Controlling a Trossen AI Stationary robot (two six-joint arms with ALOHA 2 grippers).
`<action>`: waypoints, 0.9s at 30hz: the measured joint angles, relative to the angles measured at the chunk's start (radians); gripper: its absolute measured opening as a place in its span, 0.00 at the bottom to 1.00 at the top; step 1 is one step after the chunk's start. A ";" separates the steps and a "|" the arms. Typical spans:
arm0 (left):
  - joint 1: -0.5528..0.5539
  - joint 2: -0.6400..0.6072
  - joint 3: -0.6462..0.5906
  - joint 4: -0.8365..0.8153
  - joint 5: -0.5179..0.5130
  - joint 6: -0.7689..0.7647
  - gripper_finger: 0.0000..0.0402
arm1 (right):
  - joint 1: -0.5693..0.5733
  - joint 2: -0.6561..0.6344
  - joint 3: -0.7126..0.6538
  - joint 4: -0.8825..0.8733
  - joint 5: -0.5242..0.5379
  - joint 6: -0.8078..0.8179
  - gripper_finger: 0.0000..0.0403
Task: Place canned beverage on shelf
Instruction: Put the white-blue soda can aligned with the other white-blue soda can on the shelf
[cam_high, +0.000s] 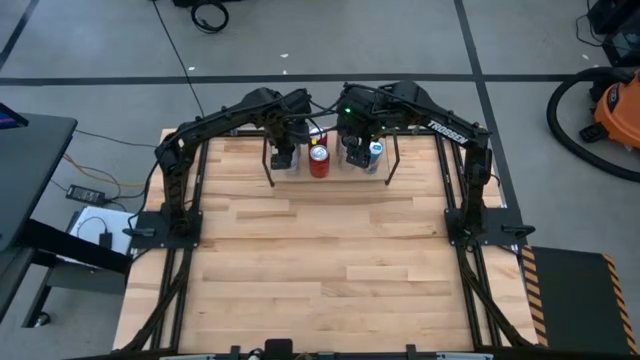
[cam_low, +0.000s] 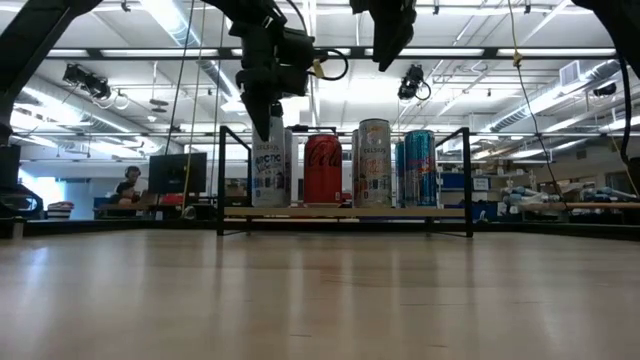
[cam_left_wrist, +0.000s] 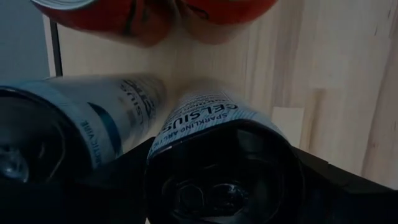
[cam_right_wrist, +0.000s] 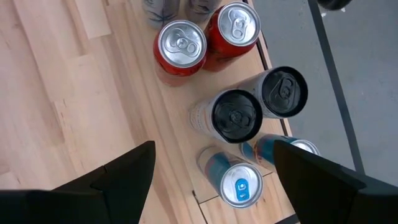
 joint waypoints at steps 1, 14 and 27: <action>0.000 0.000 0.000 -0.001 0.000 -0.004 0.71 | 0.000 0.000 0.000 0.000 0.000 0.000 0.83; 0.000 0.000 0.000 -0.001 0.002 -0.013 0.75 | 0.000 0.000 0.000 0.000 0.000 0.000 0.83; -0.001 -0.002 0.000 -0.004 0.002 -0.038 0.79 | 0.000 0.000 0.000 0.000 0.000 0.000 0.83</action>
